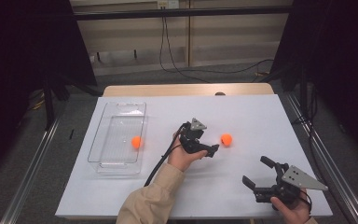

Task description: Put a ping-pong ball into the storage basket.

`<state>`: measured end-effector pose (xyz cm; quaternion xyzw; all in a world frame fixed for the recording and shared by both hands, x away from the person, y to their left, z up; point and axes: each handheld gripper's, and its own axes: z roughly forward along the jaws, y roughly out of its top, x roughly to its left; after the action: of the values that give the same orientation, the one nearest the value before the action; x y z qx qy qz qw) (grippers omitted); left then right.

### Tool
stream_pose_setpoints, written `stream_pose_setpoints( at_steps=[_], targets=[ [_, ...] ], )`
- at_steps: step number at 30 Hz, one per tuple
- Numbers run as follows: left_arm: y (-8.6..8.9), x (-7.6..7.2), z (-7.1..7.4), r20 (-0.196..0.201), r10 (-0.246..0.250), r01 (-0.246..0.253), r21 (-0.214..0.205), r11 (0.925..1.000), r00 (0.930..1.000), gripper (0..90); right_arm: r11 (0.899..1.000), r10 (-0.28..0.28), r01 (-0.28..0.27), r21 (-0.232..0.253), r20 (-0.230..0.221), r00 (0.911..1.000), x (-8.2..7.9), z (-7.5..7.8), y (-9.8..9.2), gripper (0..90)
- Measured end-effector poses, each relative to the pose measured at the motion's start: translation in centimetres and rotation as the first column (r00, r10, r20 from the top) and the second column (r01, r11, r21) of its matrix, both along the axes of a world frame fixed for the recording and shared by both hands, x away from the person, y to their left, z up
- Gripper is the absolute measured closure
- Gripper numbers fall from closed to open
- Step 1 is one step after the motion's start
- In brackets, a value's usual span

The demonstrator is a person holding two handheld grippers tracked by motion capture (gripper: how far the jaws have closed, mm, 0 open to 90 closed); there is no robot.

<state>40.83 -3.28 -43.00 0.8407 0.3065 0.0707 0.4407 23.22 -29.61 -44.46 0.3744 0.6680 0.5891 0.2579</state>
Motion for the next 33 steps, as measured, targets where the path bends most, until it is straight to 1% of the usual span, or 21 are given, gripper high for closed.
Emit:
stream_pose_setpoints(
  at_steps=[4, 11, 13, 20, 28, 33],
  targets=[
    [-0.3, 0.1, 0.1, 0.005, -0.001, 0.001, -0.001, 1.0000, 1.0000, 8.1, 1.000, 0.000, 0.000, 0.000, 0.001, 1.0000, 0.0, 0.0, 0.0, 1.8],
    [-0.7, 0.2, -0.1, 0.001, -0.001, 0.001, 0.002, 1.0000, 1.0000, 8.0, 1.000, 0.000, 0.000, 0.001, 0.001, 1.0000, 0.0, 0.0, 0.0, 1.8],
    [-0.8, 0.2, -0.2, -0.003, 0.000, 0.000, -0.002, 1.0000, 1.0000, 8.1, 1.000, -0.001, 0.001, 0.001, -0.001, 1.0000, 0.0, 0.0, 0.0, 1.8],
    [-1.2, 0.3, -0.5, -0.003, -0.003, 0.003, 0.010, 0.9999, 1.0000, 8.0, 1.000, 0.000, 0.000, 0.002, 0.000, 1.0000, 0.0, 0.0, 0.0, 1.8],
    [-1.7, 0.4, -0.7, -0.001, -0.007, 0.007, 0.011, 0.9999, 1.0000, 8.1, 1.000, -0.002, 0.002, 0.001, 0.000, 1.0000, 0.0, 0.0, 0.0, 1.8],
    [-1.9, 0.5, -0.8, 0.002, -0.009, 0.009, 0.024, 0.9997, 1.0000, 8.1, 1.000, -0.004, 0.004, 0.003, 0.000, 1.0000, 0.0, 0.0, 0.0, 1.8]
  ],
)
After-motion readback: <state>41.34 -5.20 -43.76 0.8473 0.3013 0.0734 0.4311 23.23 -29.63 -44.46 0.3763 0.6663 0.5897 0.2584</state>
